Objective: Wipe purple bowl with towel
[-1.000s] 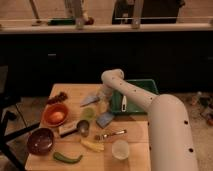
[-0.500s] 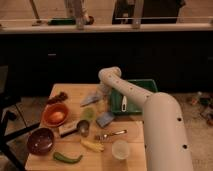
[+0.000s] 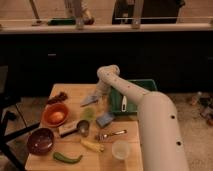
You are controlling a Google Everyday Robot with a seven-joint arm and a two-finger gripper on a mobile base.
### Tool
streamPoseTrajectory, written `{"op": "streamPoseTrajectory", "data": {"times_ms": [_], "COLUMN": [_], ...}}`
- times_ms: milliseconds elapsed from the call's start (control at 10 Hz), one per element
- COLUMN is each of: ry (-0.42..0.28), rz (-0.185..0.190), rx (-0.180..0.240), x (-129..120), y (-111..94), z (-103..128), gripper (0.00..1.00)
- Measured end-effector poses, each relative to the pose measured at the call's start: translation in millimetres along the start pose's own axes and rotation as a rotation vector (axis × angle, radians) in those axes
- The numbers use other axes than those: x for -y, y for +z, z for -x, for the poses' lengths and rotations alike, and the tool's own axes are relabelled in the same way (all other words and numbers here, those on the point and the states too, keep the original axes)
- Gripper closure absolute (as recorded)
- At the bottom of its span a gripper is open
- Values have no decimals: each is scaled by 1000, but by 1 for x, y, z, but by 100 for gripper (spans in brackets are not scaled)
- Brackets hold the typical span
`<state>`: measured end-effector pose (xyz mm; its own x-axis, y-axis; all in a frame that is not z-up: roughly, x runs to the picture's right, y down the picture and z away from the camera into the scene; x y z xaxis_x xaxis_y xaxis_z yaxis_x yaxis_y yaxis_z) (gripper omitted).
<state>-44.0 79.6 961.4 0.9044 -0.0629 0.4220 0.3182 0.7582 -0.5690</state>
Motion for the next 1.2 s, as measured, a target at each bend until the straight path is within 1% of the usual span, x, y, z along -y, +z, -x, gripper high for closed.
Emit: {"op": "streamPoseTrajectory", "data": {"times_ms": [300, 500, 900, 1200], "ry": [-13, -11, 14, 28], "rz": [9, 5, -8, -3], "rx": [1, 2, 8, 12], "x": [6, 9, 16, 20], "y": [4, 5, 6, 7], "z": [5, 6, 4, 2], "gripper": [20, 20, 20, 20]}}
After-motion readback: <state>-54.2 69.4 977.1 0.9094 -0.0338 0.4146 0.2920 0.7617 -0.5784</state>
